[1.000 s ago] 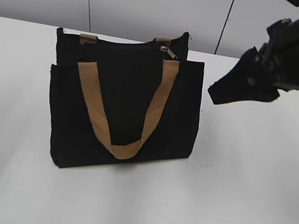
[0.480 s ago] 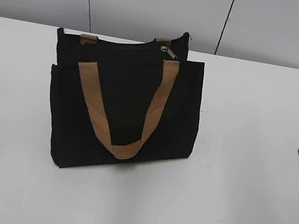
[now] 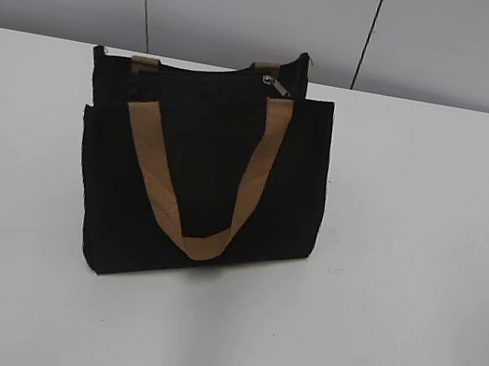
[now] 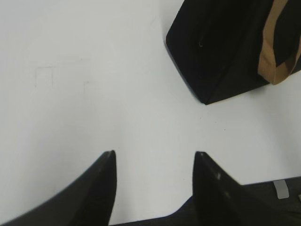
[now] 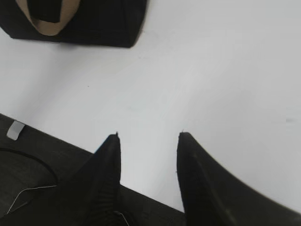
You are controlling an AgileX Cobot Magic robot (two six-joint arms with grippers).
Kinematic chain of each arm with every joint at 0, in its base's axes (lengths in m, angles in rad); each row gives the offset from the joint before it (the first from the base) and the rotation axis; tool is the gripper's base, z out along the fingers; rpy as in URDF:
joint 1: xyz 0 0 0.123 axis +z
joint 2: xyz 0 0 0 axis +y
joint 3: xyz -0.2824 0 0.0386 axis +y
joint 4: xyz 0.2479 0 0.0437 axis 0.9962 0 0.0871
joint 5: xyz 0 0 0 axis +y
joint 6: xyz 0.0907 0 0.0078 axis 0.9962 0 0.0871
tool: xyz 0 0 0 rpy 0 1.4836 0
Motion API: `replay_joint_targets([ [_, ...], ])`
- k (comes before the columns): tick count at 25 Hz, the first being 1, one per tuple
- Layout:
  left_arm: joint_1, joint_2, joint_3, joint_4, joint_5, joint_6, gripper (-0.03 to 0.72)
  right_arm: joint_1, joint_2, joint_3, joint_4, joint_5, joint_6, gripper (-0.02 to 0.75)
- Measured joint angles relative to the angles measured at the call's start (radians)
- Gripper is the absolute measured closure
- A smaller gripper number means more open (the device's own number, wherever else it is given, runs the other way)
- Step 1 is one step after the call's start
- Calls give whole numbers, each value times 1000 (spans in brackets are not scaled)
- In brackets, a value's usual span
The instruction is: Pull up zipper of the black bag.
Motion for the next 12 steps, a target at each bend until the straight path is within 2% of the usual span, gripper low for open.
replay_joint_targets([
  [6, 0, -15, 4, -8, -5, 22, 295, 0, -250, 59, -150, 53, 96, 421],
  [12, 0, -15, 4, -11, -6, 48, 295, 0, -316, 66, -171, 69, 109, 421],
])
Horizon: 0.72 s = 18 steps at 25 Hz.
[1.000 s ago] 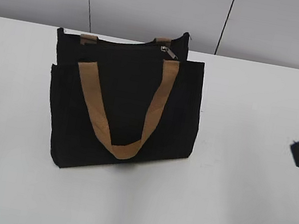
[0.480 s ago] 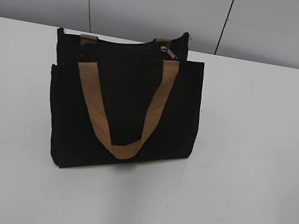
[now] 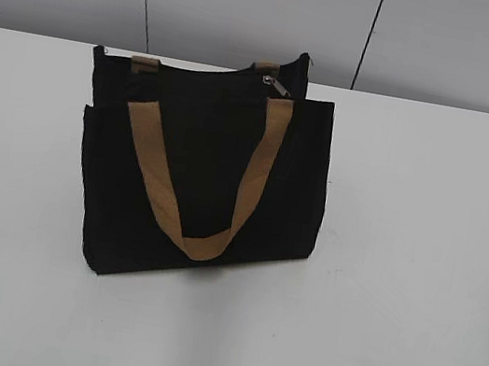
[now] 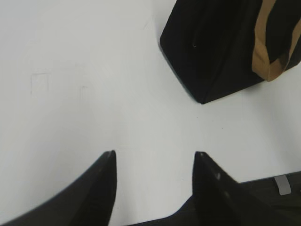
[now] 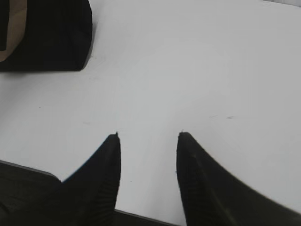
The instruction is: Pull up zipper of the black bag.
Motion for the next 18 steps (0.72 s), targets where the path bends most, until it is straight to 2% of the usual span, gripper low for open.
replay_joint_targets([
  [10, 0, 0, 0, -9, 0, 1, 301, 0, 0, 0, 10, 1, 1, 421],
  [15, 0, 0, 0, -9, 0, 1, 337, 0, 0, 0, 11, 1, 1, 421],
  [18, 22, -15, 0, -9, 0, 1, 366, 0, 0, 0, 11, 2, 1, 421],
])
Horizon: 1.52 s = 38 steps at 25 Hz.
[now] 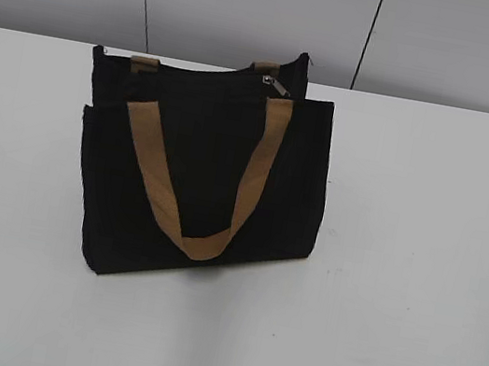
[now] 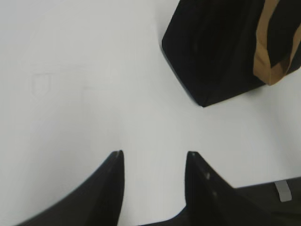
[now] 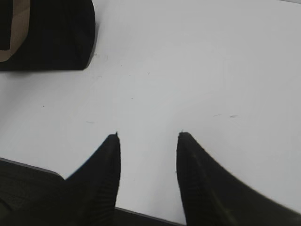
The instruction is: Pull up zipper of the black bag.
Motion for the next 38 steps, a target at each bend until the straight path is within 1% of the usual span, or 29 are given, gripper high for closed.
replay_joint_targets([
  [3, 48, -46, 0, 0, 0, 0, 401, -1, 0, 0, 0, 0, 0, 421],
  [8, 153, -153, 0, 0, -1, 0, 446, -1, 0, 0, 0, 0, 0, 421],
  [11, 201, -207, 0, 0, 0, 0, 455, -1, 0, 1, 0, 0, 0, 421],
  [13, 220, -211, 0, 0, 0, 0, 456, -1, 0, 1, 2, 0, 0, 421],
  [15, 226, -212, 0, 0, 0, 0, 456, -6, 0, 1, 1, 0, 0, 421],
  [17, 226, -212, 0, 0, 0, 0, 456, -30, 0, 1, 1, 0, 0, 421],
  [25, 226, -213, 0, 0, 0, 1, 459, -230, 0, 1, 1, 1, 0, 421],
  [28, 226, -213, 0, 0, -1, 1, 459, -283, 0, 1, 1, 1, 0, 421],
  [30, 226, -213, 0, 0, -1, 1, 459, -295, 0, 1, 1, 1, 0, 421],
  [38, 226, -213, 0, 0, -1, 2, 460, -297, 0, 1, 1, 1, 0, 421],
])
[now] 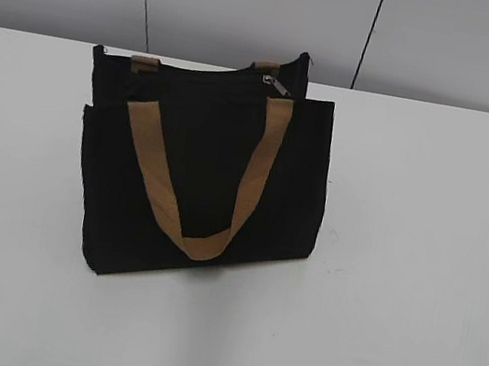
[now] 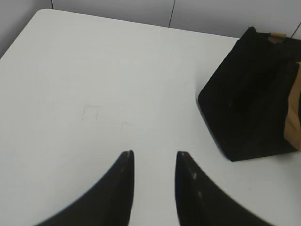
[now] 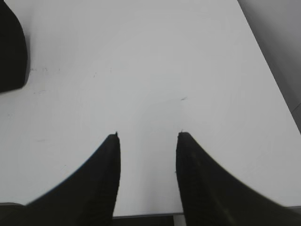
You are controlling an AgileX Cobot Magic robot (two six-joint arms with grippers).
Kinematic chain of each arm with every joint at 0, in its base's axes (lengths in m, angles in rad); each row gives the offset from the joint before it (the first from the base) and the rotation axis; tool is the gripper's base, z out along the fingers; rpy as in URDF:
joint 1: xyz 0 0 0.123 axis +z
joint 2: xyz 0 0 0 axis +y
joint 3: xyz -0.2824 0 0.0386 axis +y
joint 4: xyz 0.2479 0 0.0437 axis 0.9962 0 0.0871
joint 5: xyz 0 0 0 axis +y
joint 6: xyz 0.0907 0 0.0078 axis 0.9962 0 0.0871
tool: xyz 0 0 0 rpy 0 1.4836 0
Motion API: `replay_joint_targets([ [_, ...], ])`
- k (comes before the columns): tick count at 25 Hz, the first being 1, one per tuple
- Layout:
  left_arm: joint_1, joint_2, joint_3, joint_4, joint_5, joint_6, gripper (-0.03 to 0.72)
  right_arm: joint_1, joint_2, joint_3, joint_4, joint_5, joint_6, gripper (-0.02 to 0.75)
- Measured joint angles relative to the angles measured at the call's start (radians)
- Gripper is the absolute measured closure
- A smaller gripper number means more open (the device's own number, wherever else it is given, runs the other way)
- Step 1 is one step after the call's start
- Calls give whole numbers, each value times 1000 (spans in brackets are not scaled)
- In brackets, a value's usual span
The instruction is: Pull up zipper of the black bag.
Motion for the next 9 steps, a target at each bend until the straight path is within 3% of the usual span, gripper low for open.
replay_joint_targets([
  [9, 0, 0, 0, 0, 0, 0, 461, 0, 0, 0, 0, 0, 0, 421],
])
